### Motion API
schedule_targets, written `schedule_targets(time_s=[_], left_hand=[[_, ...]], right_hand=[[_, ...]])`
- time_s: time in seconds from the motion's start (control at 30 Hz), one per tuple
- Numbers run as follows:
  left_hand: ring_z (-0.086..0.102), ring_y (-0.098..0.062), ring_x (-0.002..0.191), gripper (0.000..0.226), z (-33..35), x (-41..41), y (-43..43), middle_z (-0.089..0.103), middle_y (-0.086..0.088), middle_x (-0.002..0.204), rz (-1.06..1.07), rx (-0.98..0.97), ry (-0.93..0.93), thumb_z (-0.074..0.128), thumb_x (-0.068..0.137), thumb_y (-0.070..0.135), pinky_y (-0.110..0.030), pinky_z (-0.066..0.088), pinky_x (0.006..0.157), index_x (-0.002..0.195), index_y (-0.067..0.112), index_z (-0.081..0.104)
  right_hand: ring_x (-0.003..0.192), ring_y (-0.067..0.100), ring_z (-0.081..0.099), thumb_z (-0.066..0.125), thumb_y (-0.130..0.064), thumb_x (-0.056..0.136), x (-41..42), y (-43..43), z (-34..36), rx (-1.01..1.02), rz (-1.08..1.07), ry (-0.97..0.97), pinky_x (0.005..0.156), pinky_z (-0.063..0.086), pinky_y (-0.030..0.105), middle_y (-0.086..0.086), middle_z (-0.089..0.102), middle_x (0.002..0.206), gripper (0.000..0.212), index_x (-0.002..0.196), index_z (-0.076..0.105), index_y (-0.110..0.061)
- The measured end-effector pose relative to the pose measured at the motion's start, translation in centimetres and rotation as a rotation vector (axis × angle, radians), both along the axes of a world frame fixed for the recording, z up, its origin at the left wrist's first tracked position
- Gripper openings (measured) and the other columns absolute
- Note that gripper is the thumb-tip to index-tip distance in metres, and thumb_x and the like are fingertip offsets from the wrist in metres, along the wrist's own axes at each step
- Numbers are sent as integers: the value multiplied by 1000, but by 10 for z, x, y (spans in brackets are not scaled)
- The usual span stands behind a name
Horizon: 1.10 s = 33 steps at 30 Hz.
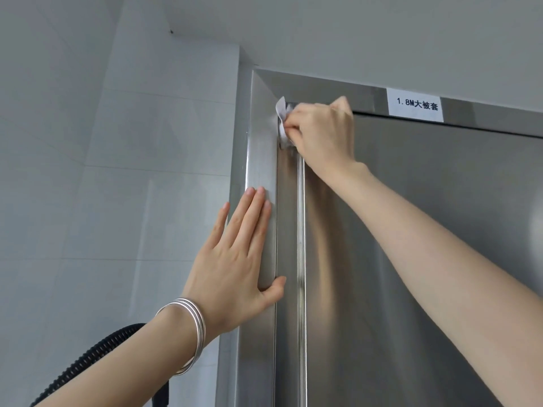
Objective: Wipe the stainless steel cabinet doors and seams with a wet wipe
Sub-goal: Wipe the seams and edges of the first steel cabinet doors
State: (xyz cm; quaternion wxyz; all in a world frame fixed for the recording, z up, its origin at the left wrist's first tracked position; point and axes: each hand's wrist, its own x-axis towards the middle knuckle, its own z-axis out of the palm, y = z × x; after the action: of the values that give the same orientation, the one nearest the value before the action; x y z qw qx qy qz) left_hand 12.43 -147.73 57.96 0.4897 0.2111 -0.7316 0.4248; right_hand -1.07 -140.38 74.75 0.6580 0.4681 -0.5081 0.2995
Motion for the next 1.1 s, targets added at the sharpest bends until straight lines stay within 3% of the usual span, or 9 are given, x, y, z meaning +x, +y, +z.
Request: schedule_targets(time_s=[0.1, 0.23, 0.33, 0.57, 0.63, 0.73, 0.87, 1.0, 1.1], left_hand=[[19, -34, 144, 92, 0, 1, 2, 23, -20, 155, 8, 4, 5, 40, 78, 56, -54, 27, 113, 145, -4, 27], [17, -34, 145, 90, -5, 0, 4, 20, -20, 156, 14, 29, 17, 39, 79, 53, -52, 26, 115, 146, -5, 27], [14, -36, 145, 88, -14, -5, 5, 17, -21, 156, 5, 45, 16, 40, 79, 49, -50, 21, 117, 146, -5, 24], [11, -34, 147, 88, -24, -10, 0, 14, -20, 158, -90, 66, 28, 45, 79, 44, -46, 17, 115, 148, -3, 20], [11, -34, 147, 88, -24, -10, -1, 13, -20, 158, -103, 68, 30, 45, 79, 43, -46, 17, 116, 148, -3, 20], [11, -34, 147, 87, -24, -9, -1, 14, -19, 158, -107, 69, 29, 45, 79, 43, -46, 17, 116, 149, -2, 20], [11, -33, 147, 87, -24, -10, -2, 14, -19, 158, -125, 58, 38, 45, 78, 44, -45, 17, 116, 149, -1, 20], [9, -31, 147, 87, -24, -11, -5, 15, -20, 158, -146, 46, 45, 46, 78, 43, -44, 17, 116, 148, -2, 21], [9, -30, 148, 87, -25, -11, -6, 16, -19, 158, -154, 44, 54, 46, 78, 43, -44, 18, 116, 148, -2, 23]], right_hand=[[91, 18, 58, 42, -20, 92, 1, -2, -1, -4, 37, -7, 78, 22, 28, -5, 68, 99, 28, 92, 70, -23], [62, 27, 55, 61, -11, 80, -11, -3, -69, -73, 169, 202, 65, 27, 33, 4, 62, 68, 15, 65, 64, -13], [59, 26, 52, 61, -3, 74, -15, -4, -78, -29, 215, 313, 61, 31, 33, 4, 58, 68, 10, 68, 60, -11], [88, 32, 61, 52, -5, 86, -13, 2, -78, 134, 259, 238, 71, 49, 41, 13, 63, 103, 26, 109, 64, -2], [96, 27, 60, 42, -16, 94, -13, 2, -79, 137, 323, 205, 77, 50, 40, 9, 64, 112, 30, 109, 64, -1], [101, 31, 66, 55, -1, 91, -17, 0, -86, 79, 285, 311, 84, 55, 41, 14, 67, 114, 17, 99, 69, 6], [120, 28, 56, 56, -18, 93, -33, 1, -94, 150, 202, 396, 104, 43, 43, 15, 61, 125, 31, 113, 65, 5], [120, 30, 55, 56, -23, 93, -39, 3, -74, 116, 154, 467, 102, 44, 45, 9, 67, 116, 30, 109, 69, -2], [111, 30, 61, 64, -11, 87, -35, 1, -52, 71, 270, 447, 95, 50, 46, 8, 72, 103, 14, 93, 75, -3]])
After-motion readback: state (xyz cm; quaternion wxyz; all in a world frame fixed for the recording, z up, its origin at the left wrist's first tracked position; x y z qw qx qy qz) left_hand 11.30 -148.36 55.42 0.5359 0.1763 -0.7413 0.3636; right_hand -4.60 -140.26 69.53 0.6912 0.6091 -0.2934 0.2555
